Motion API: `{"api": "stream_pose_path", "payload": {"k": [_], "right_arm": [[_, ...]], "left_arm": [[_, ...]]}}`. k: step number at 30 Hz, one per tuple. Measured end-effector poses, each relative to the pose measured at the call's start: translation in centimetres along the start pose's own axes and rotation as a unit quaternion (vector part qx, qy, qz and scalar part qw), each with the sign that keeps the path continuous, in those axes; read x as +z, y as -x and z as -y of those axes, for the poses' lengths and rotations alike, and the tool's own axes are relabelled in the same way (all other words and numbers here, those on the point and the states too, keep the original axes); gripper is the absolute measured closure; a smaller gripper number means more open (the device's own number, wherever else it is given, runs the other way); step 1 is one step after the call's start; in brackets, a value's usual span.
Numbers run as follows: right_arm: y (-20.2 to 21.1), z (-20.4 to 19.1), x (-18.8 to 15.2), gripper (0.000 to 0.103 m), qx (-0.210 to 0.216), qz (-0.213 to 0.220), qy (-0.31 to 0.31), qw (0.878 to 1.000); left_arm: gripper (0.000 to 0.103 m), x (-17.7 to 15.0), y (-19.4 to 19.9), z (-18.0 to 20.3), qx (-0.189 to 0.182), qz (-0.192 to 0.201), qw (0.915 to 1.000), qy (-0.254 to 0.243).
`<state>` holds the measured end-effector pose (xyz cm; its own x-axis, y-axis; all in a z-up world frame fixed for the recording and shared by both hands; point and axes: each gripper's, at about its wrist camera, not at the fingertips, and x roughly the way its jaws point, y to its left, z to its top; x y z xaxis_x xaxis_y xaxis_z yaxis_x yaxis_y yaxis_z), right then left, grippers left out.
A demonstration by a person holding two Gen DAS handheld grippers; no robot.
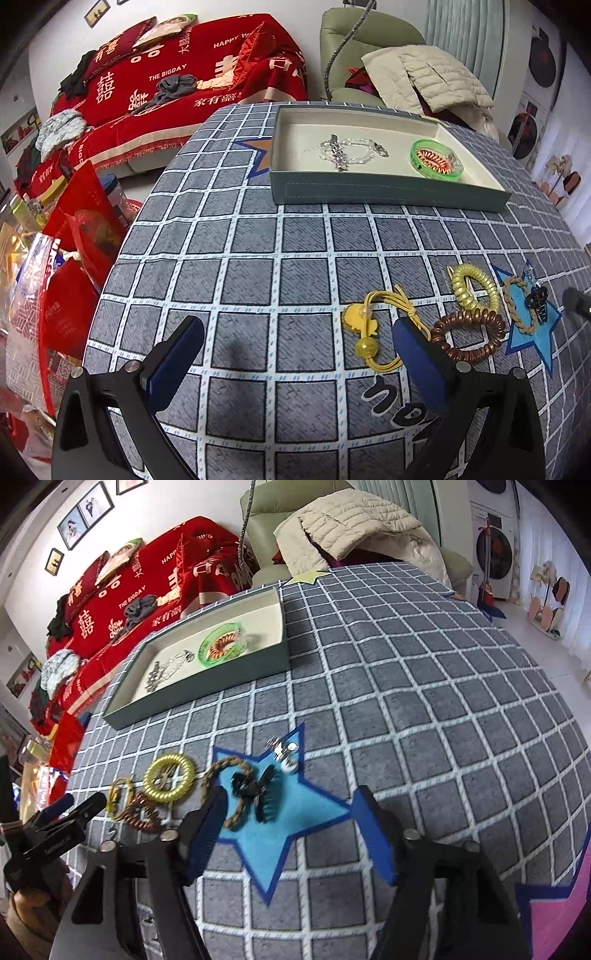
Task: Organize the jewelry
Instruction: 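Grasp the yellow keychain with the left tool while the right tool grasps the silver charm on the star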
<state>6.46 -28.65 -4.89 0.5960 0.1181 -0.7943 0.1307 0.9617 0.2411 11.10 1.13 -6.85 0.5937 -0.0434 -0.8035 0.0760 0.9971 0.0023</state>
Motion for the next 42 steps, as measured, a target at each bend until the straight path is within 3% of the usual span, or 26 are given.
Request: {"api": "stream_pose_path", "payload": {"k": [8, 16, 22, 25, 27, 30, 33, 42], "right_arm": [[-2.5, 0.3, 1.2, 0.048, -0.032, -0.006, 0.023, 0.999], [-3.9, -1.0, 1.6, 0.051, -0.016, -0.008, 0.058, 0.998], [-4.7, -2.9, 1.3, 0.057, -0.047, -0.009, 0.115, 0.992], [-4.7, -3.7, 1.1, 0.065, -0.055, -0.01, 0.141, 0.988], [-4.6, -3.9, 1.2, 0.071, -0.051, -0.015, 0.141, 0.989], [-4.5, -4.1, 1.2, 0.087, -0.045, -0.018, 0.145, 0.988], [-4.6, -4.2, 1.2, 0.092, -0.042, -0.017, 0.137, 0.99], [-2.5, -1.1, 2.0, 0.092, 0.022, 0.001, 0.05, 0.999]], "left_arm": [[0.0, -0.1, -0.8, 1.0, 0.001, -0.009, 0.9999, -0.014], [0.0, -0.1, -1.6, 1.2, 0.006, -0.016, 0.9997, -0.018], [0.0, -0.2, -1.3, 1.8, 0.001, -0.008, 0.9993, -0.036], [0.017, 0.0, -1.1, 2.5, -0.013, -0.01, 0.9988, -0.047], [0.035, 0.0, -0.9, 3.0, -0.022, -0.01, 0.9978, -0.061], [0.059, 0.0, -0.6, 4.0, -0.041, -0.012, 0.9955, -0.084], [0.059, -0.1, -0.4, 4.6, -0.041, -0.009, 0.9937, -0.104], [0.059, 0.6, 1.1, 3.0, -0.093, -0.002, 0.9939, -0.059]]}}
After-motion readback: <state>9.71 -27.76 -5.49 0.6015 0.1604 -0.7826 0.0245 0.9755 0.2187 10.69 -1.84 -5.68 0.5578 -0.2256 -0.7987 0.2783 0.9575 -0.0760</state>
